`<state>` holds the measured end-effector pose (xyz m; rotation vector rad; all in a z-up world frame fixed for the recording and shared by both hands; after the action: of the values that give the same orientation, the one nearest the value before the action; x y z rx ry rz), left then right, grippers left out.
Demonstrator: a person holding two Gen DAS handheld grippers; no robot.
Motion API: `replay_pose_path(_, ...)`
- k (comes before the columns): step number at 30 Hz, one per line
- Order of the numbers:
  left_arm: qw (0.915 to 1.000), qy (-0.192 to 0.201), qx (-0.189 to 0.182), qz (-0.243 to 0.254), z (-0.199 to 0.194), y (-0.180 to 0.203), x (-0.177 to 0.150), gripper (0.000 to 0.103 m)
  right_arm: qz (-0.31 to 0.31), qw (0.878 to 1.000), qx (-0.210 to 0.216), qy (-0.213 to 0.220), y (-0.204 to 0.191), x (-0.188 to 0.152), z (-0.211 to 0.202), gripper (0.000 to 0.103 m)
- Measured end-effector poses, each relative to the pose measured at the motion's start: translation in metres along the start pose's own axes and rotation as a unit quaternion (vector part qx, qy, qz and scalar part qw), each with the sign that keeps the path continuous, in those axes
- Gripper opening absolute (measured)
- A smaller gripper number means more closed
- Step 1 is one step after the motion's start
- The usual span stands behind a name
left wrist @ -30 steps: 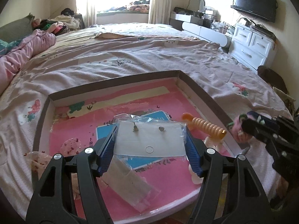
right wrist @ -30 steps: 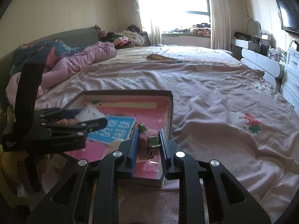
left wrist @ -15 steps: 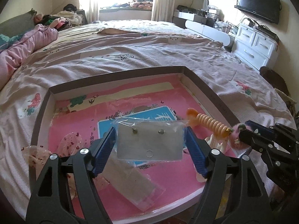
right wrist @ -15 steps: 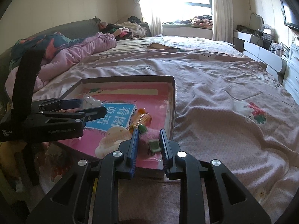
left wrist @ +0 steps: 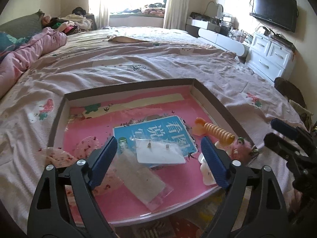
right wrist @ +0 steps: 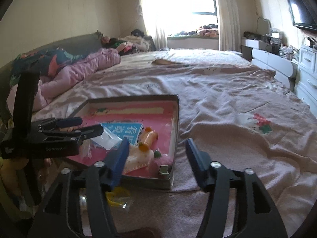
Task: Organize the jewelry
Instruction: 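Lower the white card into the tray with the left tool while the right tool drops the green clip there, then open and lift both tools away from the tray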
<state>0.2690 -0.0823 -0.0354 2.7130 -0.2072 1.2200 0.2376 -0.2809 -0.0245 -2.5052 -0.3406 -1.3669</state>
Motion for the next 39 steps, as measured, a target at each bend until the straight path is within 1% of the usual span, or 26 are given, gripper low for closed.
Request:
replay_pose_path(1,1.0,0.005,0.0,-0.002,-0.005,-0.001,0.0,0.08,-0.002,1.0,-0.004,0.007,-0.001,0.001,-0.004,0.064)
replay_pose_path(3,0.9999,0.011,-0.001,-0.005,-0.013,-0.001,0.0,0.081,-0.003,1.0,-0.01,0.019,-0.002,0.004,-0.012,0.071)
replay_pose_path(4,0.9999,0.015,-0.002,-0.007,-0.018,-0.001,0.0,0.084,-0.003,1.0,-0.012,0.025,-0.003,0.006,-0.016,0.073)
replay_pose_path(7,0.9996,0.026,0.0,-0.011,-0.03,-0.004,0.001,0.087,-0.007,0.999,-0.019,0.042,-0.005,0.01,-0.027,0.074)
replay_pose_path(11,0.999,0.041,-0.002,-0.021,-0.048,-0.008,0.002,0.089,-0.013,0.997,-0.034,0.072,-0.011,0.015,-0.047,0.085)
replay_pose_path(12,0.9986,0.048,0.001,-0.022,-0.054,-0.009,0.002,0.091,-0.015,0.996,-0.035,0.077,-0.012,0.017,-0.051,0.085)
replay_pose_path(16,0.9972,0.069,0.006,-0.028,-0.073,-0.012,0.005,0.091,-0.022,0.994,-0.044,0.096,-0.019,0.022,-0.068,0.086)
replay_pose_path(19,0.9959,0.083,0.006,-0.036,-0.087,-0.015,0.006,0.091,-0.026,0.993,-0.048,0.108,-0.024,0.024,-0.08,0.09)
replay_pose_path(21,0.9952,0.09,0.006,-0.039,-0.094,-0.016,0.006,0.091,-0.027,0.992,-0.048,0.114,-0.028,0.024,-0.087,0.091)
replay_pose_path(31,0.9926,0.11,0.005,-0.051,-0.125,-0.025,0.0,0.091,-0.04,0.991,-0.044,0.12,-0.049,0.022,-0.108,0.091)
replay_pose_path(39,0.9913,0.116,0.01,-0.062,-0.143,-0.038,-0.015,0.091,-0.05,0.991,-0.042,0.116,-0.063,0.015,-0.119,0.092)
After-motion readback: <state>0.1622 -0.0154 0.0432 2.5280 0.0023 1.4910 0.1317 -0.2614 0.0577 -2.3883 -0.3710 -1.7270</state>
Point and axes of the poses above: each gripper's, at about its wrist camera, not at the fingertips, and z roughly the way its jaws point, y to its right, x to its top, the point moved 1 cm from there along z, roughly the way its jaws point, and after that the axes turned 2 degrees about x, right-handed, at the moved point
